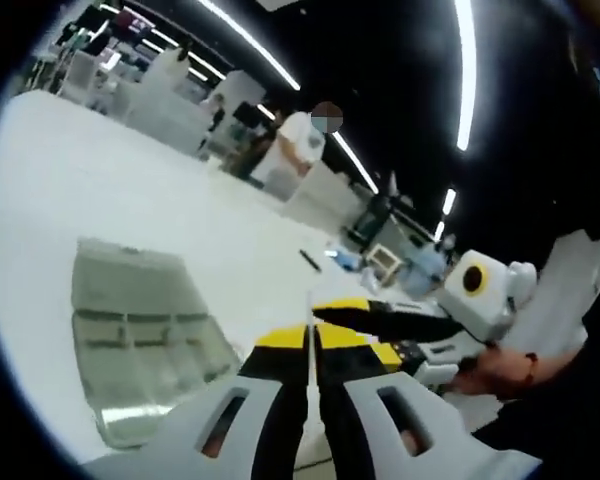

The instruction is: Insert the divider into the dual guide fixture by aligning both edges with the guide slots and pushing it downward to the bottom, including one-sided entry, uneven engagement, binding, and posture correction.

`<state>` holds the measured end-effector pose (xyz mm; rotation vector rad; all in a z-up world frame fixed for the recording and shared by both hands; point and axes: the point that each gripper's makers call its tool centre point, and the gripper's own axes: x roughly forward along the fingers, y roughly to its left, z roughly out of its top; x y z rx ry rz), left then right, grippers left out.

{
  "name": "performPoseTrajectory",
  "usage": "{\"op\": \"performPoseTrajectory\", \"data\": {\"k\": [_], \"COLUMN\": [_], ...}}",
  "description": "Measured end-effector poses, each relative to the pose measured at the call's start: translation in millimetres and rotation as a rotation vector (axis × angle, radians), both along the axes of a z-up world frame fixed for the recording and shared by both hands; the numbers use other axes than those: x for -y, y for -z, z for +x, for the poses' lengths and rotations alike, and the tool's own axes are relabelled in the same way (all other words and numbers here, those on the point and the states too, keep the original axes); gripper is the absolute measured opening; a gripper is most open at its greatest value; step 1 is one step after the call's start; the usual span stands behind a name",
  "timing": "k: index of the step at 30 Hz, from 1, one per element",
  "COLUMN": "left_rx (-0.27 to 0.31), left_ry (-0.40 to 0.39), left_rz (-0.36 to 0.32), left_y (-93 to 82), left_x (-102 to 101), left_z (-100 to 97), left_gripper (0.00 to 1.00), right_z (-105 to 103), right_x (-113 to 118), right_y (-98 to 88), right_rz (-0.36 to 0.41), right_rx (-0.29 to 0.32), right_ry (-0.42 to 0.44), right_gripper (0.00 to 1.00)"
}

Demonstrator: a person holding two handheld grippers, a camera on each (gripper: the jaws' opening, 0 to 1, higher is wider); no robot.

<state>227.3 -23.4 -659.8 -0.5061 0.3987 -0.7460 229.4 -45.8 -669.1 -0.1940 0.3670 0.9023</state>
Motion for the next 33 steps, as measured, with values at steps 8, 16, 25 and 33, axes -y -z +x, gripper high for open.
{"op": "performPoseTrajectory", "data": {"k": [8, 16, 25, 33], "left_rx": [0.085, 0.102, 0.160, 0.226], "left_ry": [0.040, 0.080, 0.162, 0.203], "left_rz": [0.149, 0.215, 0.299, 0.358], "left_y": [2.5, 8.4, 13.4, 12.5], "left_x": [-6, -4, 3, 4], "left_z": [-6.2, -11.2, -16.1, -17.4], "left_gripper": [0.00, 0.00, 0.00, 0.00], "right_z": [-2, -3, -8, -12], "right_x": [-3, -8, -12, -13], "right_y": [7.7, 5.8, 12.3, 17.3], "right_rz": [-0.144, -0.231, -0.344, -0.400], "right_rx": [0.003, 0.062, 0.097, 0.105], "right_ry": [-0.141, -0.219, -0.350, -0.432], "right_gripper": [0.25, 0.24, 0.17, 0.10]}}
